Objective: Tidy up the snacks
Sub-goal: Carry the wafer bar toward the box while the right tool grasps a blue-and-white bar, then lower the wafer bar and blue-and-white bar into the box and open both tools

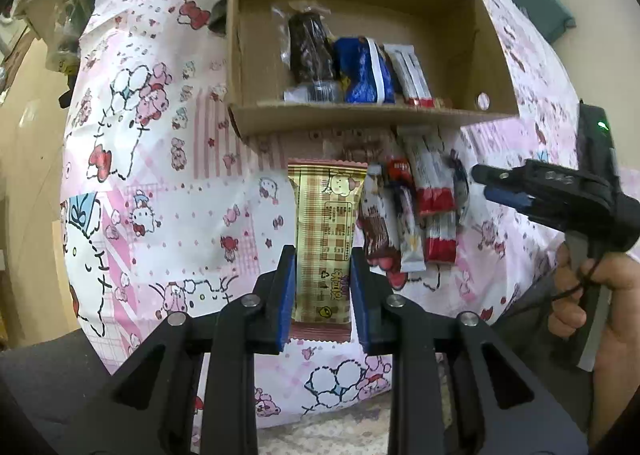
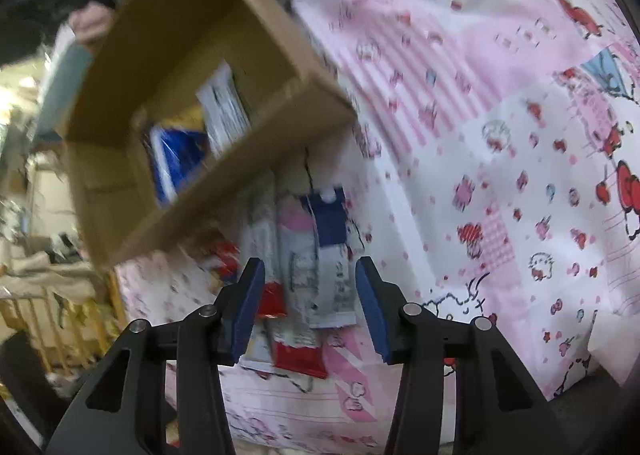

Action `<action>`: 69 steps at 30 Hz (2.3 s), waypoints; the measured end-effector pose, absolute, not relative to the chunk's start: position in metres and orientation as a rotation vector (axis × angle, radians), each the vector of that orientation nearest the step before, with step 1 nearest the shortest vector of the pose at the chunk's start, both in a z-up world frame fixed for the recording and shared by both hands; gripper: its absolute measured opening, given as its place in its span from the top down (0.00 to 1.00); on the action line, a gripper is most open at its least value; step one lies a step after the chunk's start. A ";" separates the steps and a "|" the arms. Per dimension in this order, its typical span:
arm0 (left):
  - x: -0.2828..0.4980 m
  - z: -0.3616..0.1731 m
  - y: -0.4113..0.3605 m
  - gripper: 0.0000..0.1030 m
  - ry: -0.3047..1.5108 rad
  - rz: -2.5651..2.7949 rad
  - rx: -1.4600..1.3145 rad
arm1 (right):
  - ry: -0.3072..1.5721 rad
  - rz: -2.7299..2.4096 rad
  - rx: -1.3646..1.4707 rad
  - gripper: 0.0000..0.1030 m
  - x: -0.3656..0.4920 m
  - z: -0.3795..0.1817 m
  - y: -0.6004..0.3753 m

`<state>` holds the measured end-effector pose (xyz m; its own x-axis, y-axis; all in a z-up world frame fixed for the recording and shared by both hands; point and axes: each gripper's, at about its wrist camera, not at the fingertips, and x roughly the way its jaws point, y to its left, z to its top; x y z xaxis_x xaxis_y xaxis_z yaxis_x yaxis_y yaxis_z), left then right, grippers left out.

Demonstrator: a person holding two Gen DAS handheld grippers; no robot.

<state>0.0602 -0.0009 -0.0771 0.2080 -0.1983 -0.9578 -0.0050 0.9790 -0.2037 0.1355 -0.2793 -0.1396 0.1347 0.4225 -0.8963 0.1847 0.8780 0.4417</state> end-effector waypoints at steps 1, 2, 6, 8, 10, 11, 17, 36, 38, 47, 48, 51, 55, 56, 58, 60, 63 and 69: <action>0.059 -0.078 -0.001 0.79 1.358 -0.135 -0.176 | 1.458 0.177 0.481 0.58 0.135 -0.143 -0.275; 0.059 -0.078 -0.002 0.79 1.359 -0.138 -0.176 | 1.468 0.173 0.460 0.61 0.136 -0.146 -0.272; 0.062 -0.076 0.000 0.79 1.349 -0.125 -0.181 | 1.497 0.146 0.417 0.65 0.138 -0.158 -0.268; 0.062 -0.076 0.002 0.79 1.349 -0.118 -0.187 | 1.507 0.142 0.426 0.71 0.138 -0.162 -0.269; 0.061 -0.077 0.003 0.79 1.351 -0.114 -0.186 | 1.497 0.134 0.402 0.84 0.137 -0.158 -0.269; 0.061 -0.078 0.004 0.79 1.351 -0.111 -0.185 | 1.484 0.137 0.405 0.84 0.136 -0.155 -0.271; 0.060 -0.079 0.008 0.79 1.345 -0.084 -0.175 | 1.422 0.186 0.460 0.84 0.126 -0.136 -0.278; 0.053 -0.052 0.017 0.79 1.206 0.002 -0.118 | 1.279 0.461 0.551 0.84 0.087 -0.080 -0.260; 0.051 -0.039 0.018 0.79 1.160 -0.002 -0.118 | 1.205 0.510 0.568 0.84 0.083 -0.063 -0.262; 0.073 0.015 0.021 0.79 0.978 0.001 -0.123 | 0.942 0.604 0.617 0.84 0.096 -0.011 -0.276; 0.078 0.019 0.020 0.79 0.968 0.000 -0.118 | 0.923 0.608 0.617 0.84 0.101 -0.008 -0.277; 0.092 0.025 0.018 0.79 0.953 -0.006 -0.120 | 0.903 0.602 0.620 0.84 0.111 -0.005 -0.278; 0.112 0.031 0.011 0.79 0.943 -0.018 -0.122 | 0.879 0.596 0.603 0.84 0.125 -0.001 -0.278; 0.114 0.031 0.010 0.79 0.939 -0.018 -0.121 | 0.874 0.594 0.596 0.84 0.129 0.000 -0.278; 0.124 0.031 0.006 0.79 0.937 -0.023 -0.115 | 0.873 0.592 0.580 0.84 0.134 0.001 -0.277; 0.132 0.030 0.003 0.79 0.937 -0.026 -0.117 | 0.872 0.582 0.568 0.84 0.140 0.000 -0.276; 0.144 0.027 -0.002 0.79 0.938 -0.033 -0.115 | 0.884 0.566 0.559 0.84 0.151 -0.007 -0.276; 0.169 0.011 -0.008 0.79 0.956 -0.036 -0.103 | 0.911 0.539 0.535 0.84 0.172 -0.016 -0.273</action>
